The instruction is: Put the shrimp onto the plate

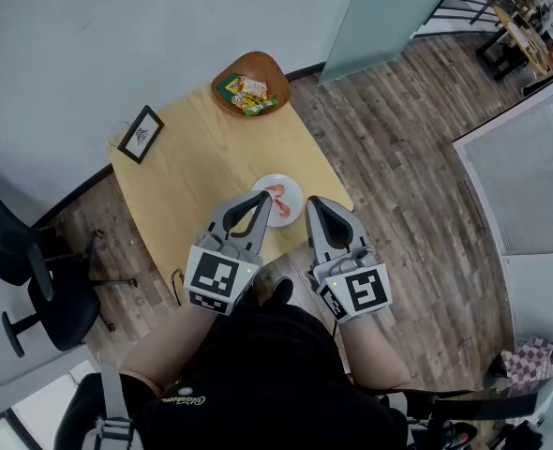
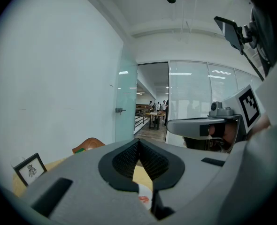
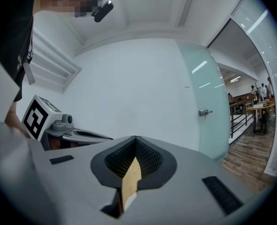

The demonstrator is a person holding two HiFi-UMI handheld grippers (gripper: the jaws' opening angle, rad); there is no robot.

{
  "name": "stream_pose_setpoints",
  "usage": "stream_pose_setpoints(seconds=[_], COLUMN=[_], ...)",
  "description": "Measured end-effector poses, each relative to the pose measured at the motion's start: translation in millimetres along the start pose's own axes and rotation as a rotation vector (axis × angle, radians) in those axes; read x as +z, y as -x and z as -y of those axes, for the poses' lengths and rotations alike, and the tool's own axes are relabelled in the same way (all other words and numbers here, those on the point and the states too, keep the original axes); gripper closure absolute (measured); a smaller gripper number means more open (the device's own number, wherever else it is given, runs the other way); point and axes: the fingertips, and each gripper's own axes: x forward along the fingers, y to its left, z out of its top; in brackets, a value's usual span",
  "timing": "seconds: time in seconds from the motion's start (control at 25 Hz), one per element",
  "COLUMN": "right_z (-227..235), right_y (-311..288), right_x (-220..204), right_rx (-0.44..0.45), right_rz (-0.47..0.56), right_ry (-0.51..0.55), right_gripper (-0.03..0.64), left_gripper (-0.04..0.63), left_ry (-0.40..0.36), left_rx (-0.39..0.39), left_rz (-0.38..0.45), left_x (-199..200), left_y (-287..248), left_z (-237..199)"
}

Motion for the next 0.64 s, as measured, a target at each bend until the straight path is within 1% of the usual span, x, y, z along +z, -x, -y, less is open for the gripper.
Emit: stream_pose_setpoints(seconds=[0.64], right_z=[-0.8], right_y=[4.1], right_x=[-2.6], right_rx=[-0.001], right_rz=[0.002], right_ry=[-0.005], right_gripper=[0.615], left_gripper=[0.594], left_ry=[-0.001], left_rx=[0.003], left_rz=[-0.004], left_x=[-1.4], left_y=[2.6], left_z=[3.0])
